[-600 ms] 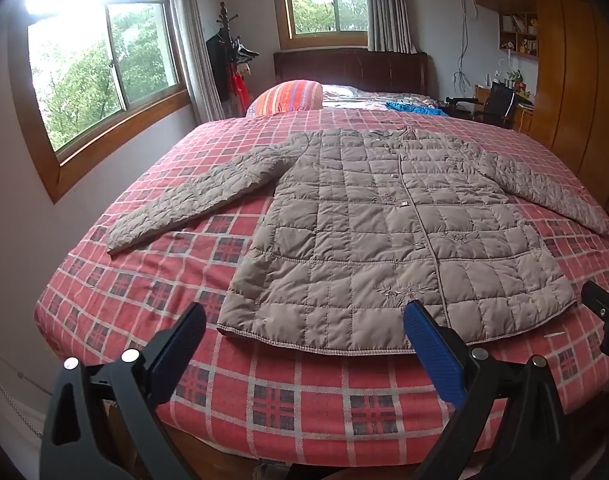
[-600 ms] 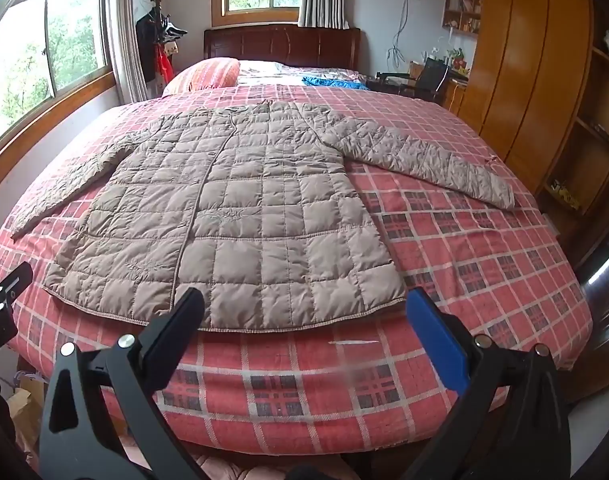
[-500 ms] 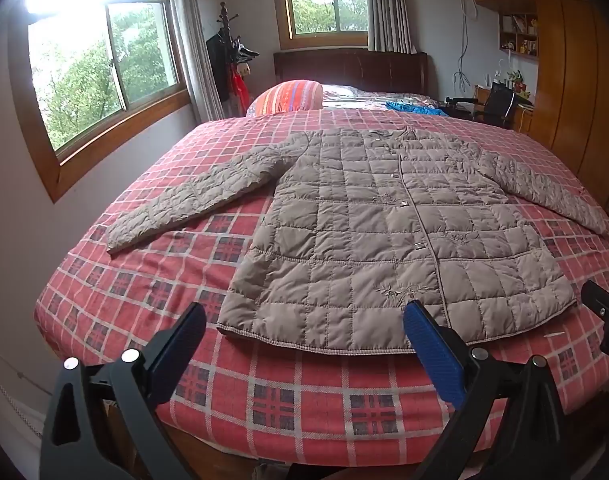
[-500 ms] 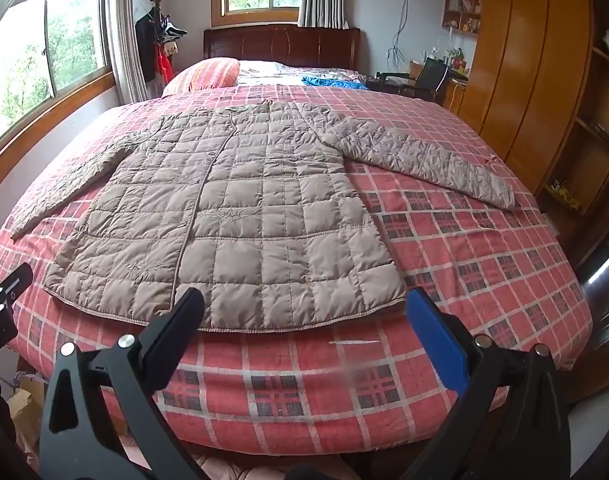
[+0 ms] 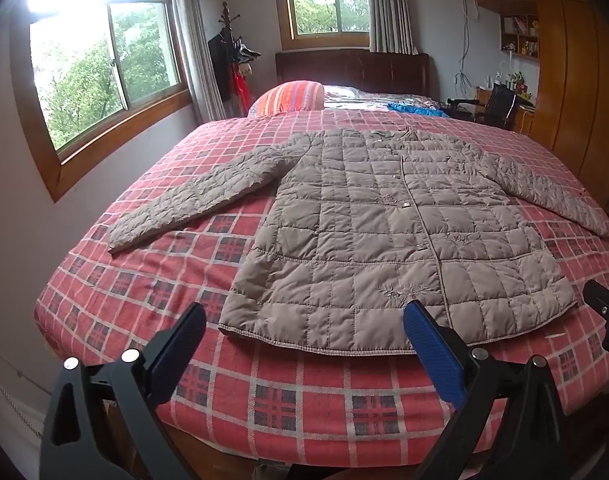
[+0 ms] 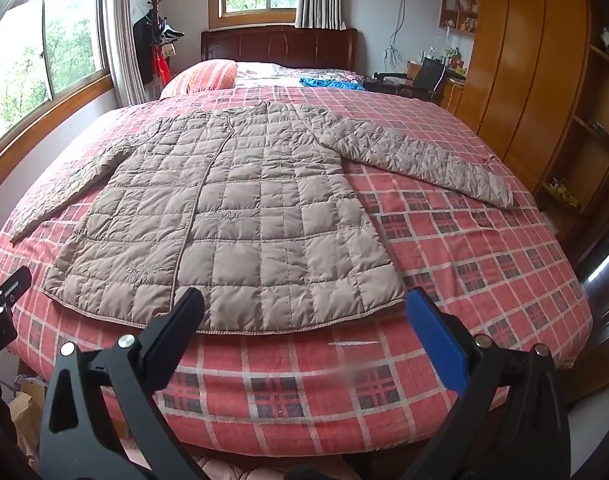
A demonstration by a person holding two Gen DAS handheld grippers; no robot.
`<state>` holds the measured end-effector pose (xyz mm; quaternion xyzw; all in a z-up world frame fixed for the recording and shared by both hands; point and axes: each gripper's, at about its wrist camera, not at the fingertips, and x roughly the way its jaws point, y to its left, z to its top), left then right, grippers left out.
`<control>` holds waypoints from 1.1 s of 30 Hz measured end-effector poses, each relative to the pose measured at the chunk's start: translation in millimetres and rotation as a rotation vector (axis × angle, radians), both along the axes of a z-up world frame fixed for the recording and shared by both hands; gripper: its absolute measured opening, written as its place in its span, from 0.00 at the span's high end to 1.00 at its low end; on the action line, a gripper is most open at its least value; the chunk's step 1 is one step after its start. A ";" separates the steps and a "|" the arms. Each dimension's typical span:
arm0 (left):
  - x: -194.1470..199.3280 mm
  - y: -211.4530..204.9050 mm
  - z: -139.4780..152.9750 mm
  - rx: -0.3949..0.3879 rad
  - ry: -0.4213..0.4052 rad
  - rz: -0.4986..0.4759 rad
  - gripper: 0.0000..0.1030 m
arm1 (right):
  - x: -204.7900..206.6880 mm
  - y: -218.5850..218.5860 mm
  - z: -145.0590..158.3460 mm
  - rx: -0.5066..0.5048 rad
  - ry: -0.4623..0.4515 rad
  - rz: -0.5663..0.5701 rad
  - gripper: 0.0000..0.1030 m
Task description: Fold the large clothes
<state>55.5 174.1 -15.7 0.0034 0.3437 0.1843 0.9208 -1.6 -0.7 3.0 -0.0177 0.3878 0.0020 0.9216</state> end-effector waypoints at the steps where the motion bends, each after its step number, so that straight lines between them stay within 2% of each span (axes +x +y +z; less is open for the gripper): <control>1: 0.0 0.2 0.0 -0.001 0.000 -0.001 0.04 | 0.0 -0.3 -0.1 0.000 0.000 0.001 0.03; 33: 1.6 -0.3 -1.2 -0.003 0.002 0.000 0.04 | -0.1 0.1 -0.9 0.002 0.001 0.000 0.03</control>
